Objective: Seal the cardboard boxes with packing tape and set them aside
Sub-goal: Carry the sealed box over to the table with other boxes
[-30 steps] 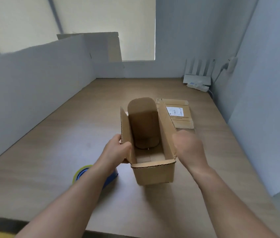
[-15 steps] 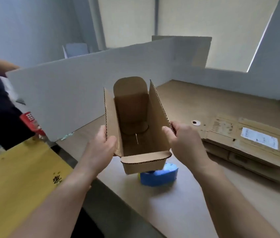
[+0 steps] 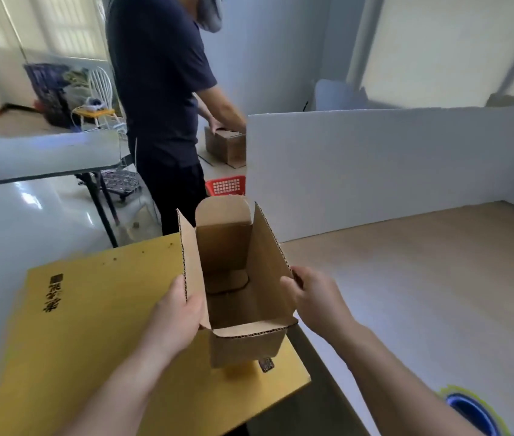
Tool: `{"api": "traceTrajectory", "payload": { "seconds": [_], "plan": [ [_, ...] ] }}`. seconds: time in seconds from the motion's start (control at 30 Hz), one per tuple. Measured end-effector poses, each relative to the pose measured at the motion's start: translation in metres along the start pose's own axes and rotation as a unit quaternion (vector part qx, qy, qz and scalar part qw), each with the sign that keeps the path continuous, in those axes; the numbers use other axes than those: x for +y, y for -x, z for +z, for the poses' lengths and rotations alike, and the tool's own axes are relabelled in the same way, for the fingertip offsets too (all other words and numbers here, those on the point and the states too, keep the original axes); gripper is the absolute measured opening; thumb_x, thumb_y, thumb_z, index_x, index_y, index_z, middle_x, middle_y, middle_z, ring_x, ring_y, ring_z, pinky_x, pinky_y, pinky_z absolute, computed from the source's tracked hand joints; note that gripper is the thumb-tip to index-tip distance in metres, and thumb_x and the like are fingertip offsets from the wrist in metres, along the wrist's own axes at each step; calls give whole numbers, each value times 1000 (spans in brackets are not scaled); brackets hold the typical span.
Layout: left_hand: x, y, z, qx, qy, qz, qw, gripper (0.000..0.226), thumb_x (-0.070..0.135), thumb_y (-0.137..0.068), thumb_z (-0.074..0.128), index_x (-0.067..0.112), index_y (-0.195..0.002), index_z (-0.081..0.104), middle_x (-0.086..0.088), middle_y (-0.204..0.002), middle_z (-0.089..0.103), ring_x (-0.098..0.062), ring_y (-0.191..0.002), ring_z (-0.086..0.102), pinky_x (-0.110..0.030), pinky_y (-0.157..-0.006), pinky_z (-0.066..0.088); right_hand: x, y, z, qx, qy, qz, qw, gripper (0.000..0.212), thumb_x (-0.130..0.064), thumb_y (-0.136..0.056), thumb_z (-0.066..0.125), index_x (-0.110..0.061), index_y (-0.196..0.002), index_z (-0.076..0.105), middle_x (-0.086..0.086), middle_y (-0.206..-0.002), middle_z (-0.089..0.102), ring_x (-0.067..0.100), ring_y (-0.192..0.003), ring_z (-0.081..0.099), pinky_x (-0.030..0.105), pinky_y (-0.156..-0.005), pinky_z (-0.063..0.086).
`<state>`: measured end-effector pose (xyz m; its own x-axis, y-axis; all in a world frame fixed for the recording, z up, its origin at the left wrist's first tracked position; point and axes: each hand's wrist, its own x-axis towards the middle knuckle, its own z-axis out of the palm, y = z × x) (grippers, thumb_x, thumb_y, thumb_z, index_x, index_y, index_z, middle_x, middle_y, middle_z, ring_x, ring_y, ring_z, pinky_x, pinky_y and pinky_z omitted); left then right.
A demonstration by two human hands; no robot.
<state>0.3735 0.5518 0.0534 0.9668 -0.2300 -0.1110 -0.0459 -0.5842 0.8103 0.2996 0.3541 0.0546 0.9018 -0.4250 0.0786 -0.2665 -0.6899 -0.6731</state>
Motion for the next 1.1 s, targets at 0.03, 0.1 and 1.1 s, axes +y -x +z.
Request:
{"api": "traceTrajectory", "payload": {
  "seconds": [0.03, 0.1, 1.1],
  "plan": [
    [-8, -13, -8, 5, -3, -9, 1000, 30, 10, -96, 40, 10, -125, 49, -7, -118, 61, -28, -101, 54, -29, -77, 37, -7, -13, 13, -7, -2, -1, 1000, 32, -27, -97, 47, -24, -65, 43, -4, -59, 44, 14, -56, 40, 30, -53, 28],
    [-25, -40, -22, 11, -16, -29, 999, 37, 12, -97, 39, 10, -133, 45, -9, -128, 58, -31, -112, 53, -33, -86, 42, -22, -39, 36, -13, -17, 0, 1000, 29, -27, -97, 47, -24, -68, 47, -4, -62, 48, 14, -59, 44, 31, -53, 31],
    [4, -255, 8, 0, 19, -66, 998, 67, 46, -99, 37, 17, -153, 10, -6, -156, 27, -29, -140, 30, -42, -111, 28, -12, -258, 84, -89, 53, 12, 995, 22, -33, -96, 52, -14, -107, 56, -4, -80, 53, 11, -69, 54, 21, -54, 39]
  ]
}}
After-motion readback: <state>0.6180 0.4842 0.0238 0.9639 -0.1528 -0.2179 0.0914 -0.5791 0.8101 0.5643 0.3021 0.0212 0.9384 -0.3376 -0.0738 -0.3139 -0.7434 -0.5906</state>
